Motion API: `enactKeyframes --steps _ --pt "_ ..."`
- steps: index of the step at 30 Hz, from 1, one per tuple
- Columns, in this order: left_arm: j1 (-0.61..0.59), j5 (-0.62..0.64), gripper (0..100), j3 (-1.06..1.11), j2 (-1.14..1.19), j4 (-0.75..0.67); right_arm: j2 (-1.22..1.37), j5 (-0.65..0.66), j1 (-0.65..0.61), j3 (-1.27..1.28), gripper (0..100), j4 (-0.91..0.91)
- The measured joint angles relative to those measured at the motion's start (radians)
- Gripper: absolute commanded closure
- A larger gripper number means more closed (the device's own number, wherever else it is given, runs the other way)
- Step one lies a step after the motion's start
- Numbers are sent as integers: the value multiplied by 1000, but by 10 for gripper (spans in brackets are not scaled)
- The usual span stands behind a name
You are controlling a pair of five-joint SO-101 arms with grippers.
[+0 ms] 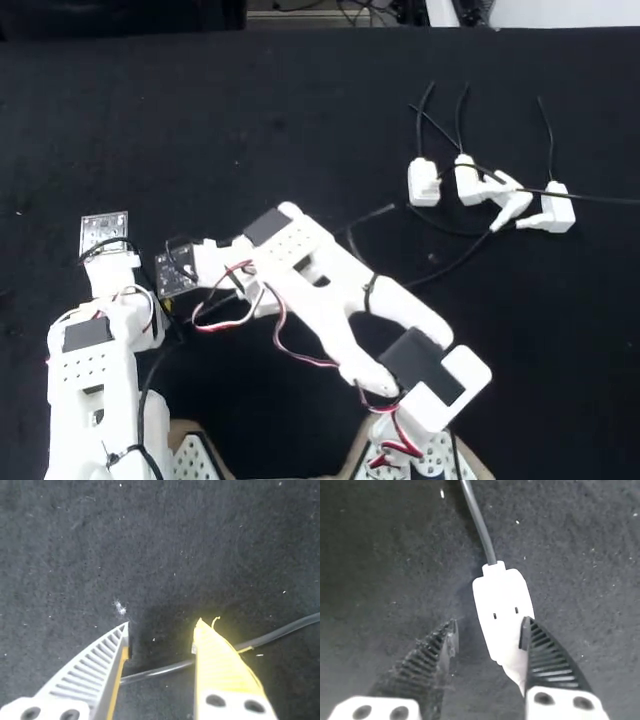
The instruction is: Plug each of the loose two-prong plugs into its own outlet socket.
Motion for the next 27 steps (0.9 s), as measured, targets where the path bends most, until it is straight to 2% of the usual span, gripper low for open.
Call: enactKeyframes --steps 5,10,21,27 --pt "0 0 791 0 0 0 0 0 0 -84 802 106" --pt "0 0 791 0 0 0 0 0 0 -101 730 114" --pt "-6 0 791 0 0 0 0 0 -2 21 730 -52" --pt "-6 0 791 0 0 0 0 0 -2 34 730 -80"
